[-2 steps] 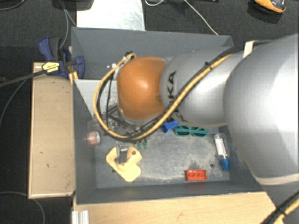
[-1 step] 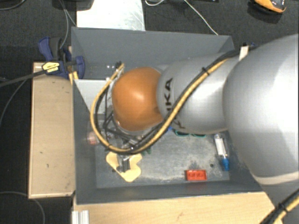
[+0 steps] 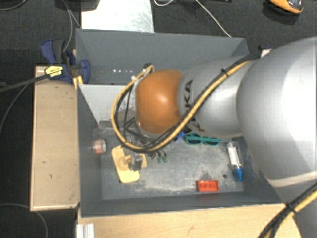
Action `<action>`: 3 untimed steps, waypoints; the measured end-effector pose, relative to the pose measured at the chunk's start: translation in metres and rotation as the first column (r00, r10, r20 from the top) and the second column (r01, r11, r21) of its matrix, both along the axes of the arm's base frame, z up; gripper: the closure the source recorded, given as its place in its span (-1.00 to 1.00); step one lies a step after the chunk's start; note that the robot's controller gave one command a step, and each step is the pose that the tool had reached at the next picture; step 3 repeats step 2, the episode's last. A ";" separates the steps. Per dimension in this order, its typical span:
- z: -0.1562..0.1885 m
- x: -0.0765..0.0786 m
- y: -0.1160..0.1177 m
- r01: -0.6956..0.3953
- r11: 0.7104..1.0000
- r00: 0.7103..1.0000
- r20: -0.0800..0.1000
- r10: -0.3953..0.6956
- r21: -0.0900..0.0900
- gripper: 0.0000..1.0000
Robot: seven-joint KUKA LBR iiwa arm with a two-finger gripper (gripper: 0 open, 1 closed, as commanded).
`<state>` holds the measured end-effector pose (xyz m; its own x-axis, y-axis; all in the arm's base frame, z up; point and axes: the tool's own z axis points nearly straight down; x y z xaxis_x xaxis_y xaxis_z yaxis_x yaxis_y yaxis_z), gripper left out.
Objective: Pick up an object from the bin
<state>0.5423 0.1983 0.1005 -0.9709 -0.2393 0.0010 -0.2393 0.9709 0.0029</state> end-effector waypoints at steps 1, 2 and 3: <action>0.000 0.000 0.000 0.003 1.000 1.000 0.000 -0.003 0.000 1.00; 0.140 -0.002 0.003 0.015 1.000 1.000 0.002 -0.015 0.001 1.00; 0.140 -0.002 0.003 0.015 1.000 1.000 0.002 -0.015 0.001 1.00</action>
Offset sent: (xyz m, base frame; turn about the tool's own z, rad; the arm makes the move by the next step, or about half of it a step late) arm -0.0030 0.0031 0.1399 0.0066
